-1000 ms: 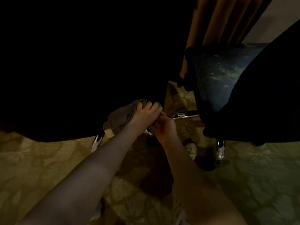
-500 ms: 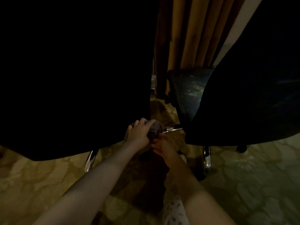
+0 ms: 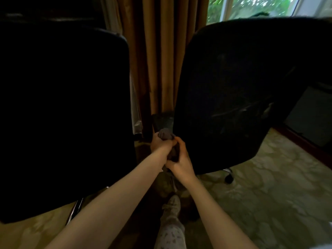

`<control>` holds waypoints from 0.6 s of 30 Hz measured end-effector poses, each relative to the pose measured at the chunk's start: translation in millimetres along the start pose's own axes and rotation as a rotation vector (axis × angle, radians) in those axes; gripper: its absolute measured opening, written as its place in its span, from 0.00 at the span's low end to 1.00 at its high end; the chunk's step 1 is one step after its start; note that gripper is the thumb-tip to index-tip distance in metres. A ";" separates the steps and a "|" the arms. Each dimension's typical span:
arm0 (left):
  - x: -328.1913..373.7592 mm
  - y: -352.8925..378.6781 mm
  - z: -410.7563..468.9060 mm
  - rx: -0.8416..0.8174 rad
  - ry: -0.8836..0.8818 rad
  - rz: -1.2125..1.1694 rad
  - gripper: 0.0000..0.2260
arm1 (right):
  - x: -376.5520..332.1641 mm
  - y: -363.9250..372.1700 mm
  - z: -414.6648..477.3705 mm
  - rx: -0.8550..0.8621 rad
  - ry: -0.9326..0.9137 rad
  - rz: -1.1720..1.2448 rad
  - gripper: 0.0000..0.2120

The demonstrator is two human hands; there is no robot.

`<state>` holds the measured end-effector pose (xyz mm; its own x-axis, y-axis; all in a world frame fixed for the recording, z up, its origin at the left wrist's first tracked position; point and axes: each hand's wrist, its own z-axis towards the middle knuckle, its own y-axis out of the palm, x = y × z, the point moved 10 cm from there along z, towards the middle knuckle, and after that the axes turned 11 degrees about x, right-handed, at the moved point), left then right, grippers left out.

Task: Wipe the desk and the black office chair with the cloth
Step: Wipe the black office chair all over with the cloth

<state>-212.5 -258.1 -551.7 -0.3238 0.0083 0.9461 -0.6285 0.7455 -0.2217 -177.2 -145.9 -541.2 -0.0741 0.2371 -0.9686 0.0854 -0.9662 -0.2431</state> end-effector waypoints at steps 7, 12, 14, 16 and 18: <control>31.1 16.4 -39.5 -0.074 -0.060 -0.182 0.21 | -26.2 -30.4 -7.3 -0.130 0.014 0.150 0.48; 38.8 17.6 -58.8 -0.076 -0.042 -0.163 0.22 | -27.4 -39.7 -12.2 -0.151 0.057 0.171 0.49; 39.7 14.2 -63.7 -0.065 -0.056 -0.157 0.21 | -23.8 -40.7 -10.0 -0.143 0.072 0.139 0.51; 38.6 13.9 -66.4 -0.083 -0.086 -0.168 0.20 | -19.2 -41.9 -8.8 -0.124 0.091 0.081 0.53; 41.3 14.4 -71.7 -0.109 -0.096 -0.168 0.20 | -20.5 -43.6 -8.5 -0.091 0.074 0.041 0.53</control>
<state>-184.2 -199.3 -498.8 -0.2902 -0.1816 0.9396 -0.6009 0.7987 -0.0313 -170.9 -107.8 -511.2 0.0046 0.2072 -0.9783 0.1768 -0.9631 -0.2032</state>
